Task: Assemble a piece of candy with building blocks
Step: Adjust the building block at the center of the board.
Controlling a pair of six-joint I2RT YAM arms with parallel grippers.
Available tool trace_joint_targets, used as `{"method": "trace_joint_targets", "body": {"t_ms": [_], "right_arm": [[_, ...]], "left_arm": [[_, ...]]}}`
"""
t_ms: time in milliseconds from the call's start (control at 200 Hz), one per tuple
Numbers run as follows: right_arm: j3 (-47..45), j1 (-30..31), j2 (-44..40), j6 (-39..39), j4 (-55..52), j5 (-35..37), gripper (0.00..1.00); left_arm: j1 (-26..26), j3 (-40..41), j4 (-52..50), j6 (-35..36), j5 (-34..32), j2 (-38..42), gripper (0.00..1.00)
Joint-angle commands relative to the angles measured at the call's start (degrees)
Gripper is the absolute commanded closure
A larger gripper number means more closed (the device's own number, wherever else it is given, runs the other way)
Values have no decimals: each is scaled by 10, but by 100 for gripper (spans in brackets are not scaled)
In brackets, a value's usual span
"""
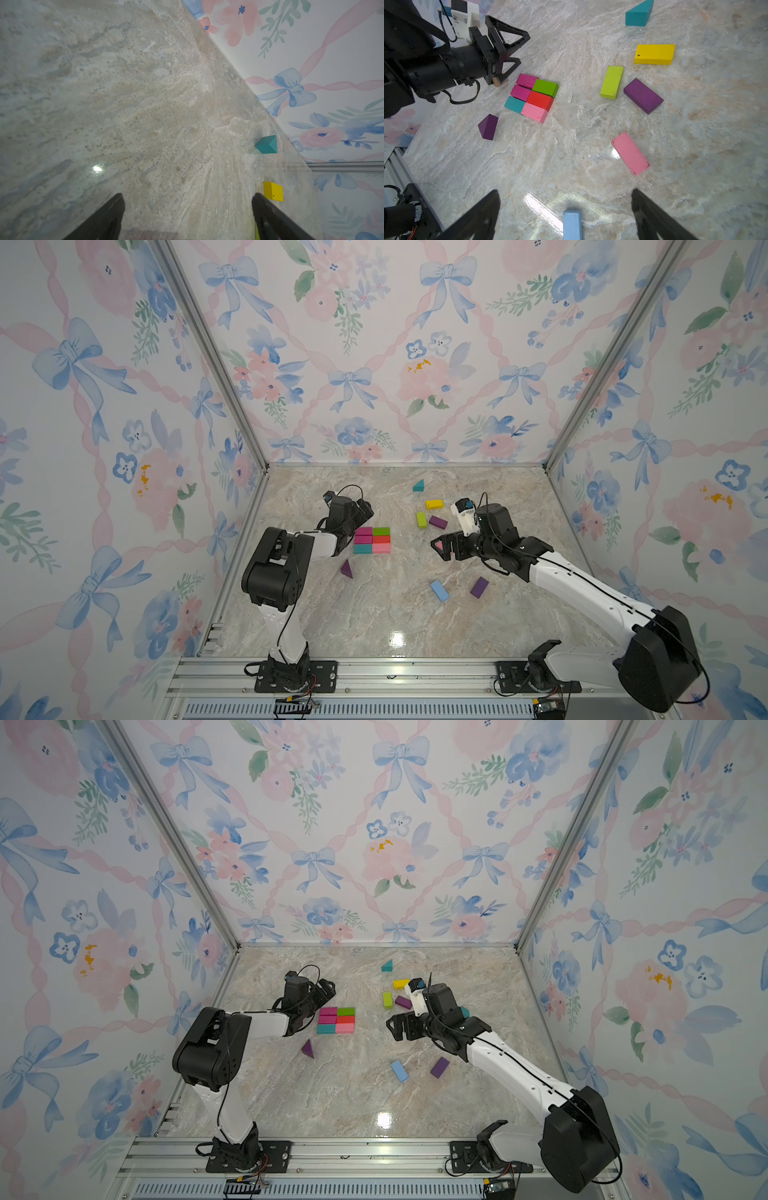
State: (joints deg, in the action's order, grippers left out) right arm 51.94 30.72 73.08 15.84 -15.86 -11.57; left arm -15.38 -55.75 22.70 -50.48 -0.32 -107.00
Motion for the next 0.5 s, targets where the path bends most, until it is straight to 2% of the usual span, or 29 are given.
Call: {"method": "trace_joint_targets", "body": {"t_ms": [0, 240, 495], "right_arm": [[-10, -6, -10, 1, -3, -3, 1], [-10, -7, -13, -1, -9, -1, 1], [-16, -12, -20, -1, -13, -1, 1]], "left_arm": [[-3, -72, -182, 118, -12, -23, 2], [-26, -197, -291, 185, -5, -95, 2], [-54, -234, -319, 204, -20, -120, 2]]}}
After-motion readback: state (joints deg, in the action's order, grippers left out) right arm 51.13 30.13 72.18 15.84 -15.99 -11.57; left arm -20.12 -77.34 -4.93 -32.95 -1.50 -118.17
